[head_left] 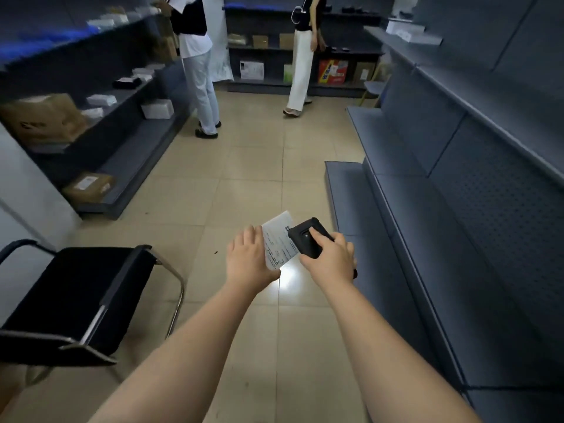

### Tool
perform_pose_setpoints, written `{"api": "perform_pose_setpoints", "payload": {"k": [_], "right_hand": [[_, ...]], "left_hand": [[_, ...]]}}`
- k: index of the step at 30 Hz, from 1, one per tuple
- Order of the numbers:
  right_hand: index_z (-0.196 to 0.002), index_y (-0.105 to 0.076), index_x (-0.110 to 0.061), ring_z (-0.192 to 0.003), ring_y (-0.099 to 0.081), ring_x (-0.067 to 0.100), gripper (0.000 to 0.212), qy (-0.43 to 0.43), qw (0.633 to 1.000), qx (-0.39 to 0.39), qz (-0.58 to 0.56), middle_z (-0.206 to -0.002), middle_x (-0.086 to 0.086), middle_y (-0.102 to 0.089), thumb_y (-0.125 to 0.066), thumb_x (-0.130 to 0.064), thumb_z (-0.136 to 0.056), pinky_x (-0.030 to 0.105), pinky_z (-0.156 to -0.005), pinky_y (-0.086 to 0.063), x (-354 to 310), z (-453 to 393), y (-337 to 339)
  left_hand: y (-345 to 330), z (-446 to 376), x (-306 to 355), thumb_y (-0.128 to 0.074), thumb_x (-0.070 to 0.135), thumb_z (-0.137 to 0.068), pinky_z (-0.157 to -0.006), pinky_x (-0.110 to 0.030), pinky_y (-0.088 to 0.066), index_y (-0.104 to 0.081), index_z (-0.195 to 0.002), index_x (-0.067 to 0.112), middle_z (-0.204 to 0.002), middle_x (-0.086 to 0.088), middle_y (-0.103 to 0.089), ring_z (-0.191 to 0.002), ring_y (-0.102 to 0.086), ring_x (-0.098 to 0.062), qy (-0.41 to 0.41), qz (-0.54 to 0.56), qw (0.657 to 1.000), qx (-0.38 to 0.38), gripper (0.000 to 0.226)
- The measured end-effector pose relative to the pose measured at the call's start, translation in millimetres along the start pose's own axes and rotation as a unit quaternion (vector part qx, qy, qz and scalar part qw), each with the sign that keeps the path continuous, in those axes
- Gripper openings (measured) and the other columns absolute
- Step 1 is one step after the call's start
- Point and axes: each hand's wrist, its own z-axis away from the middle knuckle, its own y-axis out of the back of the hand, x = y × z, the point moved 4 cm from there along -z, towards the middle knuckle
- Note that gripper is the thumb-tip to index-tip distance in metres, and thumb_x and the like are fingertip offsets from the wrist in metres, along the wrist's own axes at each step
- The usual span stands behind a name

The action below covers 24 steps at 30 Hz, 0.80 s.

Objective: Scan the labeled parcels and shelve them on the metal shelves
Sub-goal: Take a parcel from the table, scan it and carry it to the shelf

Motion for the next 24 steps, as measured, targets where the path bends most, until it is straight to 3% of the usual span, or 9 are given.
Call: {"api": "perform_pose_setpoints", "payload": {"k": [11, 18, 24], "right_hand": [[-0.137, -0.049, -0.048, -0.119, -0.035, 0.023, 0.062, -0.029, 0.998, 0.047, 0.019, -0.13, -0.004, -0.043, -0.069, -0.039, -0.079, 0.039, -0.101, -0.032, -56.5, -290.9, -14.8], [-0.138, -0.048, -0.048, -0.121, -0.035, 0.025, 0.063, 0.0, 0.998, 0.065, 0.009, -0.129, -0.003, -0.044, -0.07, -0.043, -0.079, 0.041, -0.101, -0.033, -111.4, -509.9, 0.0], [-0.14, -0.045, -0.047, -0.12, -0.033, 0.023, 0.065, 0.003, 0.996, 0.085, 0.021, -0.126, -0.003, -0.042, -0.071, -0.044, -0.08, 0.042, -0.103, -0.035, -149.3, -654.8, 15.5]], "left_hand": [[-43.5, -306.6, -7.3, -0.071, 0.061, -0.066, -0.101, -0.034, -0.031, -0.036, -0.14, 0.013, -0.127, -0.003, -0.042, -0.117, -0.043, -0.026, -0.038, 0.005, 0.999, -0.004, 0.095], [-24.1, -532.9, -2.6, -0.076, 0.062, -0.063, -0.099, -0.034, -0.032, -0.045, -0.128, 0.012, -0.122, -0.003, -0.046, -0.114, -0.045, -0.026, 0.045, 0.08, 0.995, 0.047, 0.087], [-13.4, -694.2, -3.1, -0.075, 0.067, -0.064, -0.102, -0.036, -0.032, -0.044, -0.134, 0.012, -0.128, -0.005, -0.048, -0.119, -0.046, -0.028, 0.062, 0.115, 0.989, 0.072, 0.094]]}}
